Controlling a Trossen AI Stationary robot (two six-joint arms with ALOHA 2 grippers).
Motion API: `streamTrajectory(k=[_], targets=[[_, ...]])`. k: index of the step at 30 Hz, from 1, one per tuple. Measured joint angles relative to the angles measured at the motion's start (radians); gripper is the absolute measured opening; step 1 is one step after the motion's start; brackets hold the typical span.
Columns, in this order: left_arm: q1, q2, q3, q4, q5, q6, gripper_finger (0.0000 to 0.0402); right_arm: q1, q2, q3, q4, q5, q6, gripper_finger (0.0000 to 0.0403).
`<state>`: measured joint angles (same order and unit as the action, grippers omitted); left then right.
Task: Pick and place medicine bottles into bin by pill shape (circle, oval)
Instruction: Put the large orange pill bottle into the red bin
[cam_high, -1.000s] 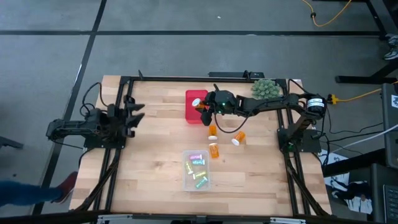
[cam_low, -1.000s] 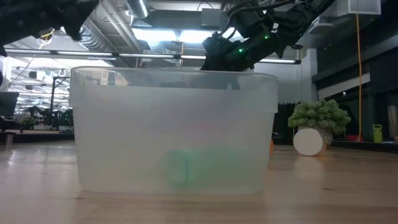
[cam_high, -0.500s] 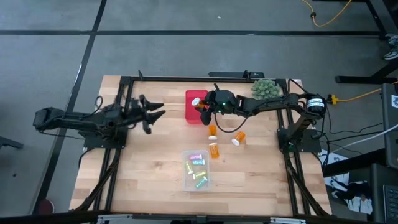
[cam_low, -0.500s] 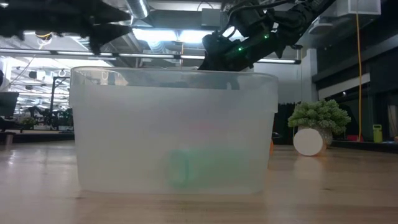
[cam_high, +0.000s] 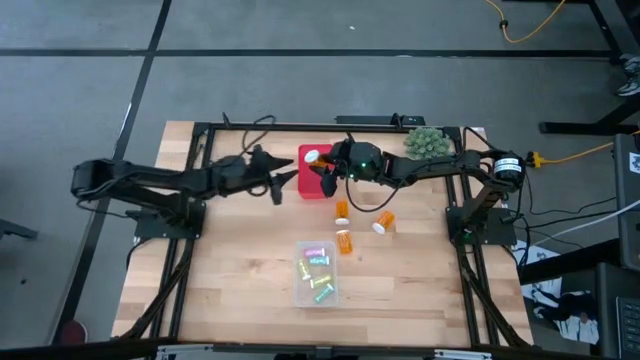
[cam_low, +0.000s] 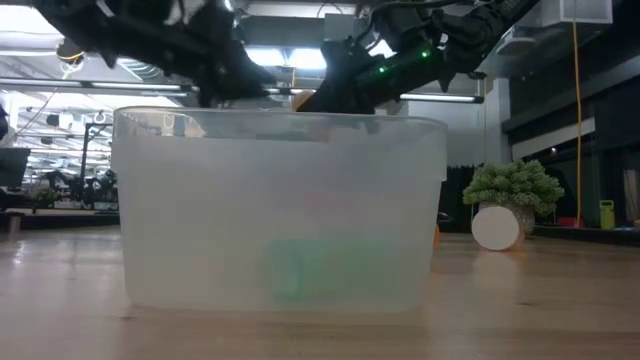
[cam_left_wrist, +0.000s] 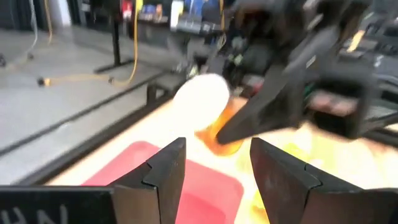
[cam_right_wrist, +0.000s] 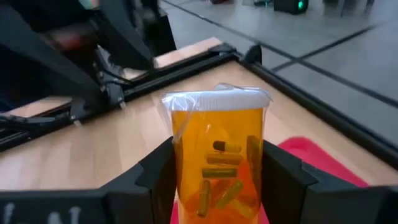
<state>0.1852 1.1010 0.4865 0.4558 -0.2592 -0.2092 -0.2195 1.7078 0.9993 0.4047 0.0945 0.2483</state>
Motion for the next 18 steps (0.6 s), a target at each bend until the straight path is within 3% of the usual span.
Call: streamTrajectory(k=[8,14,18], targets=[[0.029,0.125,0.007,0.138,0.006,-0.040,0.0173,0.000,-0.001,0.000,-0.008,0.001,-0.018,0.0182],[0.028,0.157,0.007,0.130,-0.005,0.106,0.0173,-0.001,-0.001,0.000,-0.007,0.001,-0.023,0.0182],[0.028,0.158,0.007,0.135,-0.005,0.112,0.0173,-0.001,-0.001,0.000,-0.018,0.000,-0.036,0.0182]])
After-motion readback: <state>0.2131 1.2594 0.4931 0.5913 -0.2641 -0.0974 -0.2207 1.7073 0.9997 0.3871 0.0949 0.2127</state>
